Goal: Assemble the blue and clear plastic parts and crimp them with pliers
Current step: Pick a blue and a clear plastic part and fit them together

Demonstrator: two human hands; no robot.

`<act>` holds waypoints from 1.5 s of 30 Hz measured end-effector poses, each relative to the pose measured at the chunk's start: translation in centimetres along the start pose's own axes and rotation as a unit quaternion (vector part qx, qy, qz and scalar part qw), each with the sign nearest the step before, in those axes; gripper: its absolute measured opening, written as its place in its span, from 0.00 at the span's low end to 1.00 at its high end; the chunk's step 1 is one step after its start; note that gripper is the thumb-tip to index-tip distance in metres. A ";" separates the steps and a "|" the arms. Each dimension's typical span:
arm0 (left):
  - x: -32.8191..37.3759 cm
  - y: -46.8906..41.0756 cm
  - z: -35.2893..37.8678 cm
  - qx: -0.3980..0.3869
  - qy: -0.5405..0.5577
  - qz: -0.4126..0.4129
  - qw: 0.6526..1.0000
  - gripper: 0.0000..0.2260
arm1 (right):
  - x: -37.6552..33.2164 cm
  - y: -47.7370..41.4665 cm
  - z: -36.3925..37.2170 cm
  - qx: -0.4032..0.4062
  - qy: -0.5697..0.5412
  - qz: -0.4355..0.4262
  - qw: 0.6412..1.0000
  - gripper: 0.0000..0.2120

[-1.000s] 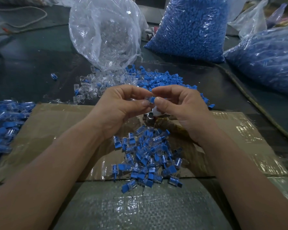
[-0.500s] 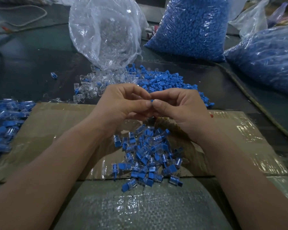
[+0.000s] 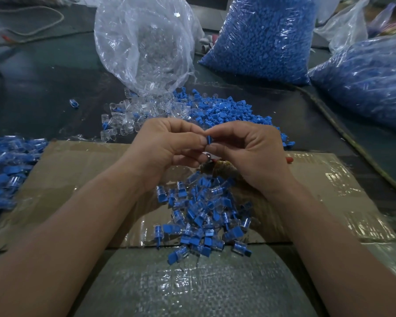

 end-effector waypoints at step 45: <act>-0.2 -0.7 -1.2 0.025 0.054 -0.002 0.998 0.07 | 3.2 0.5 -4.2 -0.284 0.328 0.237 0.869 0.14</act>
Point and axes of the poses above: each hand's wrist, its own y-axis away from the middle knuckle, its own z-axis out of the palm, x = y × z, the point moved 3 cm from there along -y, towards the middle knuckle, and after that the axes turned 10 degrees about -z, right-handed, at the moved point
